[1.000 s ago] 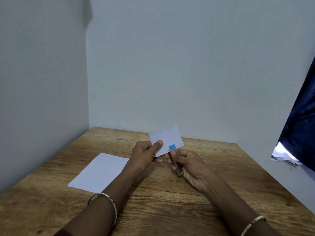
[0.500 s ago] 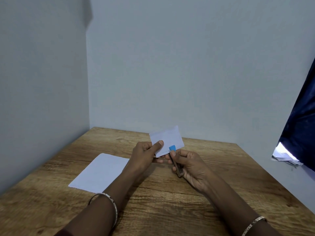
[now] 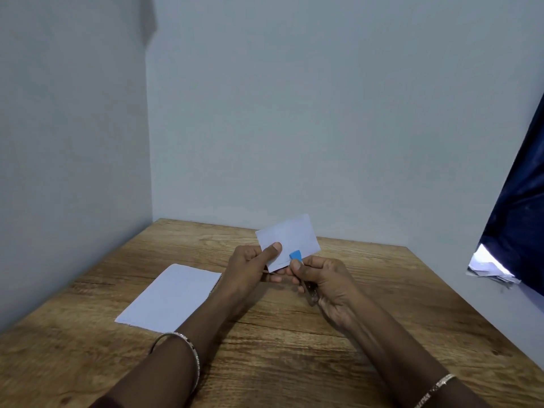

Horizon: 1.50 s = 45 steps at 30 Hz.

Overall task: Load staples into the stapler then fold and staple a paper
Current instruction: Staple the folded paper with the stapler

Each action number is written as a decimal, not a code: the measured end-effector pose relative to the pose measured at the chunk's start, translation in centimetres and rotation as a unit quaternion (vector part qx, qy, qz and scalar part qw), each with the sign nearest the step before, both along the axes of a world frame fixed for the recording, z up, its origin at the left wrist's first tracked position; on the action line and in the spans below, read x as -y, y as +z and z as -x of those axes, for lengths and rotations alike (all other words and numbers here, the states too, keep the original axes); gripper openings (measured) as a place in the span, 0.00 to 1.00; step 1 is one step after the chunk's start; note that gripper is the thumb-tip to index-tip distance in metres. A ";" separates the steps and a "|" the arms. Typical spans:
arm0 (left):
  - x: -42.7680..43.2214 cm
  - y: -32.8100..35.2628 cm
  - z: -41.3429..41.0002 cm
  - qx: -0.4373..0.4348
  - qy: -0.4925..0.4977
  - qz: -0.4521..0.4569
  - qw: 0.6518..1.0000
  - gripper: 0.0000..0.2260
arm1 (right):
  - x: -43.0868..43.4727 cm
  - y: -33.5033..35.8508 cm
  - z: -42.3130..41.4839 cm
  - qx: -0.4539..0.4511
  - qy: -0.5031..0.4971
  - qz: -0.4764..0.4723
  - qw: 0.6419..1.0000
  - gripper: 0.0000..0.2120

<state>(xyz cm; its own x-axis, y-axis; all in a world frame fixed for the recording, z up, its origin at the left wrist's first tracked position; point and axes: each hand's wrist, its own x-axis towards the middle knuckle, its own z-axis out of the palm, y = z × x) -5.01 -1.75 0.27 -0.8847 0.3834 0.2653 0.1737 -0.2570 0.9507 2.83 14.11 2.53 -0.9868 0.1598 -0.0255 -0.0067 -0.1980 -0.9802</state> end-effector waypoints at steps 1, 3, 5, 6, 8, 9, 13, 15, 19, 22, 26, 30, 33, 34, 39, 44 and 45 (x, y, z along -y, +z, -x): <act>0.1 0.1 -0.1 0.001 -0.005 -0.002 1.000 0.20 | 0.0 0.0 0.0 -0.004 -0.001 0.009 1.000 0.08; 0.1 0.2 -0.4 -0.003 -0.010 0.002 1.000 0.16 | -0.1 -0.1 0.1 -0.010 -0.005 0.021 1.000 0.08; 0.1 0.3 -0.5 -0.008 0.003 0.011 1.000 0.15 | -0.1 -0.4 0.2 -0.018 -0.004 0.016 1.000 0.09; 0.1 0.3 -0.5 -0.009 0.013 0.013 1.000 0.14 | 0.0 -0.5 0.3 -0.023 -0.002 0.011 1.000 0.10; 0.2 0.4 -0.4 -0.010 0.036 0.016 0.999 0.12 | 0.2 -0.6 0.5 -0.032 -0.001 -0.002 0.999 0.11; 0.3 0.4 -0.4 -0.013 0.050 0.018 0.999 0.11 | 0.3 -0.6 0.6 -0.037 -0.006 -0.012 0.999 0.11; 0.4 0.4 -0.4 -0.017 0.087 0.018 0.996 0.07 | 0.5 -0.6 0.4 -0.047 -0.060 -0.085 0.993 0.18; 0.4 0.5 -0.3 -0.019 0.100 0.026 0.994 0.06 | 0.5 -0.6 0.4 -0.059 -0.141 -0.227 0.962 0.18; 0.6 0.4 -0.2 -0.022 0.110 0.009 0.994 0.03 | 0.4 -0.6 0.3 -0.092 -0.235 -0.461 0.851 0.24; 0.6 0.4 0.0 -0.026 0.125 0.003 0.992 0.03 | 0.4 -1.0 0.3 -0.098 -0.230 -0.518 0.818 0.23; 0.6 0.4 0.0 -0.024 0.126 -0.007 0.992 0.03 | 0.6 -1.7 0.5 -0.080 -0.190 -0.605 0.769 0.28; 0.6 0.5 -0.1 -0.026 0.127 -0.005 0.992 0.03 | 0.7 -1.8 0.4 -0.075 -0.161 -0.630 0.756 0.24; 0.6 0.7 -0.2 -0.032 0.132 -0.004 0.991 0.02 | 0.6 -1.8 0.3 -0.078 -0.152 -0.638 0.750 0.21; 0.6 0.7 -0.3 -0.033 0.131 -0.007 0.991 0.02 | 0.7 -1.9 0.3 -0.079 -0.152 -0.640 0.749 0.22; 0.6 1.0 -0.5 -0.057 0.160 0.018 0.985 0.09 | 0.5 -1.0 0.0 -0.103 -0.203 -0.610 0.759 0.18; 0.7 1.2 -0.7 -0.047 0.154 0.010 0.987 0.19 | 0.3 0.5 -0.9 -0.277 -0.321 -0.553 0.717 0.11; 0.8 1.1 -0.6 -0.041 0.147 0.016 0.988 0.23 | 0.3 0.7 -0.9 -0.306 -0.300 -0.562 0.707 0.17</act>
